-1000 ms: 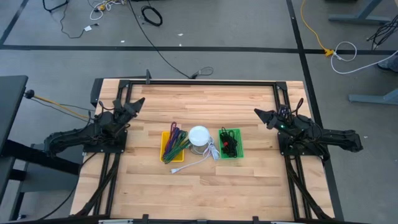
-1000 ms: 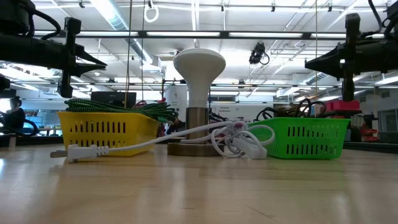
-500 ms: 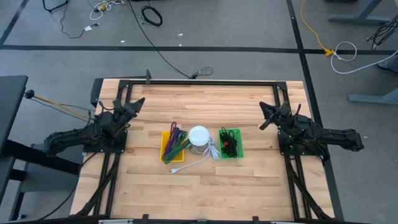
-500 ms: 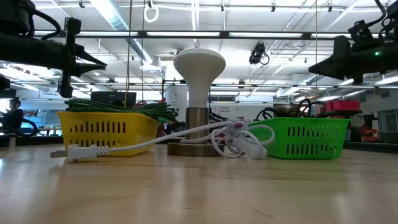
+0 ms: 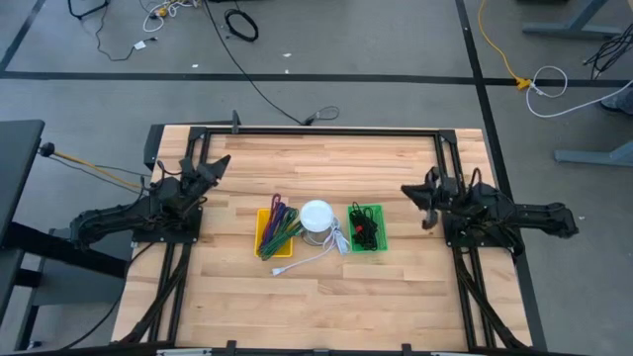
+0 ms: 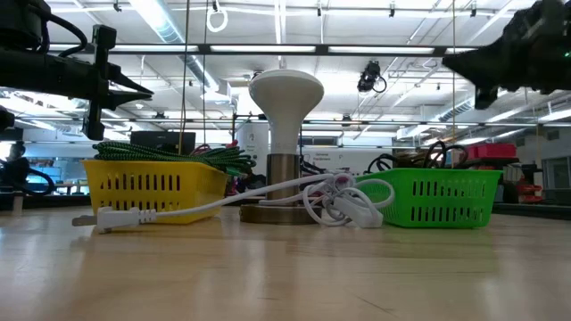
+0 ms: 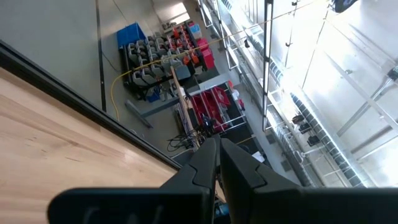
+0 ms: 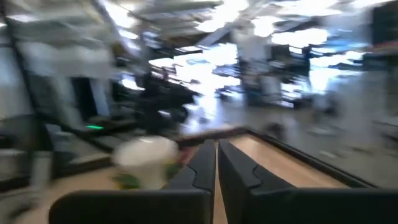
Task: Pick & Place USB Port
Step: Return to Home Position
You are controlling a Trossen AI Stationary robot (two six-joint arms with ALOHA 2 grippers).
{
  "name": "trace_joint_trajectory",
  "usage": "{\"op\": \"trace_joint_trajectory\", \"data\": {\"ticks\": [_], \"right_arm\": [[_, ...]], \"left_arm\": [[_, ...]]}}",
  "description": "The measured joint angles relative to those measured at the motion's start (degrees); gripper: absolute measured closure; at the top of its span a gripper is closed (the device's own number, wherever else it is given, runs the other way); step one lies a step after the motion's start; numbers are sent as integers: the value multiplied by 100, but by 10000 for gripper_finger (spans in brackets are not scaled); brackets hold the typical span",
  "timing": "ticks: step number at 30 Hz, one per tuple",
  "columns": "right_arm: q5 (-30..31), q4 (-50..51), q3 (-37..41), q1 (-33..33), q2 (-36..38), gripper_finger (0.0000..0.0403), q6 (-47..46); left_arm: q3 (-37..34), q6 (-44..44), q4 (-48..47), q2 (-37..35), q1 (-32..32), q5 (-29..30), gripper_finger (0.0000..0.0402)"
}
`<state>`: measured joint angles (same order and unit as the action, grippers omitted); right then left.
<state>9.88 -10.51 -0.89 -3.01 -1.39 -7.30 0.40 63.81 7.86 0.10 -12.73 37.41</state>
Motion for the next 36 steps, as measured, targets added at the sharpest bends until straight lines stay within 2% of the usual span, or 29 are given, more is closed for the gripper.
{"op": "trace_joint_trajectory", "data": {"ticks": [4,6,9,13,15,20,36], "right_arm": [[-1146,-180,0,145,4,381,291],[-1475,-180,0,189,3,381,583],[-1458,71,-2,210,4,381,835],[-818,779,0,210,-7,381,612],[-695,990,0,208,-22,381,408],[-1089,996,0,215,-205,381,621],[-974,1004,0,209,-269,381,628]], "left_arm": [[0,0,0,0,7,0,376],[0,0,0,0,9,0,376],[0,1,0,0,9,-2,376],[0,0,1,0,9,0,376],[0,0,0,0,9,-1,376],[0,0,2,0,9,-1,376],[0,0,2,4,18,-1,376]]}}
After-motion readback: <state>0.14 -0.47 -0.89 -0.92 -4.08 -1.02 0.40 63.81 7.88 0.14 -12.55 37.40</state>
